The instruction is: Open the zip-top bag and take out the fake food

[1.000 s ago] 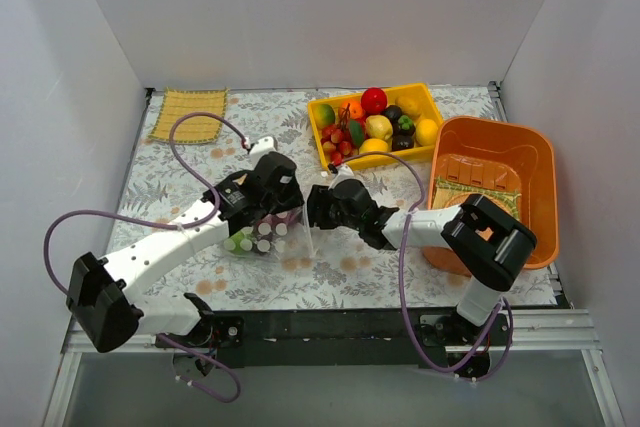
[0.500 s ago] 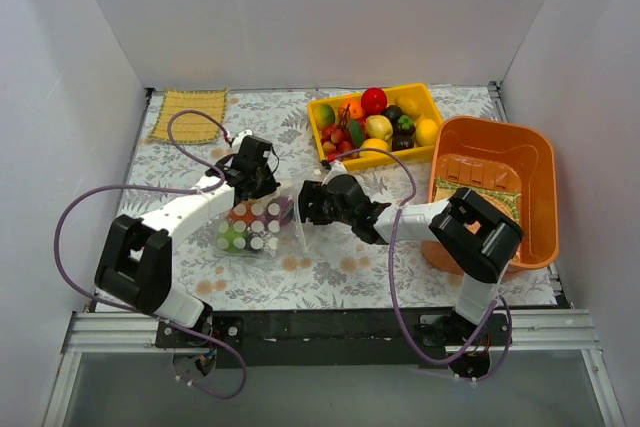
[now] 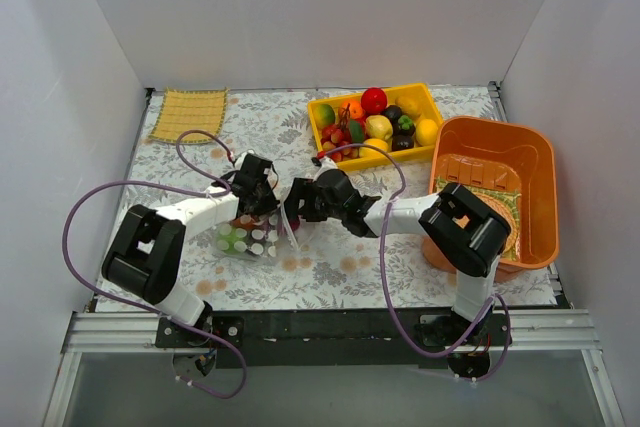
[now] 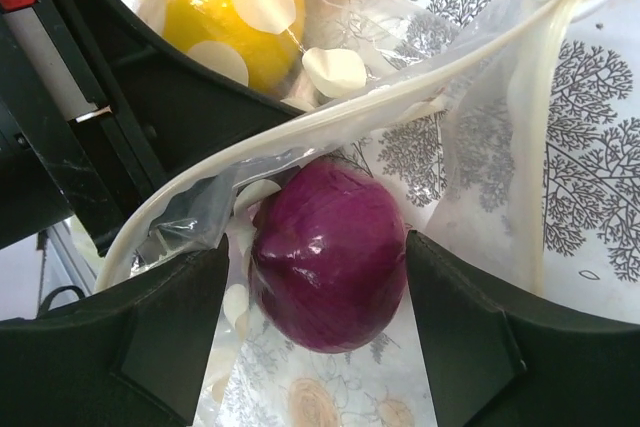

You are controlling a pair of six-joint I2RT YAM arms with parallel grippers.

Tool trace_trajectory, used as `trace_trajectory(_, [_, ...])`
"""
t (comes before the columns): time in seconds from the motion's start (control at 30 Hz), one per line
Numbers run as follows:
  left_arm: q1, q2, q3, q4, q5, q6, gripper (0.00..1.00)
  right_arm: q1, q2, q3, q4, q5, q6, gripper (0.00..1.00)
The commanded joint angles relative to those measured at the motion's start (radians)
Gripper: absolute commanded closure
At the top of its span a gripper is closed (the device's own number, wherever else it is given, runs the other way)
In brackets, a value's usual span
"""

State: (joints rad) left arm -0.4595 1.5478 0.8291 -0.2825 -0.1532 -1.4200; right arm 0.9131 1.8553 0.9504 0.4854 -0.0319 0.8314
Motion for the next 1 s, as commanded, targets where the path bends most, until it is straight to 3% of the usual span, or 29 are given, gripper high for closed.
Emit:
trace_trajectory(0.0, [0.002,0.003,-0.042,0.049,0.027,-0.01,1.0,0.017,0.012,0.059,-0.074,0.023,-0.032,0.21])
trace_trajectory(0.5, [0.004,0.038,-0.071,0.089,0.03,-0.03,1.0,0.058,0.01,0.08,-0.237,0.027,-0.132,0.18])
trace_trajectory(0.6, [0.004,0.037,-0.065,0.086,0.026,-0.028,1.0,0.058,-0.004,0.059,-0.231,0.061,-0.126,0.26])
trace_trajectory(0.7, [0.008,0.028,-0.065,0.078,0.014,-0.028,1.0,0.059,-0.039,0.059,-0.266,0.096,-0.133,0.59])
trace_trajectory(0.73, [0.016,0.026,-0.067,0.078,0.014,-0.03,1.0,0.059,-0.05,0.06,-0.281,0.105,-0.14,0.76])
trace_trajectory(0.83, [0.042,0.006,-0.084,0.088,0.027,-0.04,1.0,0.059,-0.108,0.06,-0.342,0.156,-0.155,0.84])
trace_trajectory(0.97, [0.067,-0.015,-0.097,0.106,0.053,-0.054,1.0,0.056,-0.201,0.065,-0.444,0.248,-0.192,0.87])
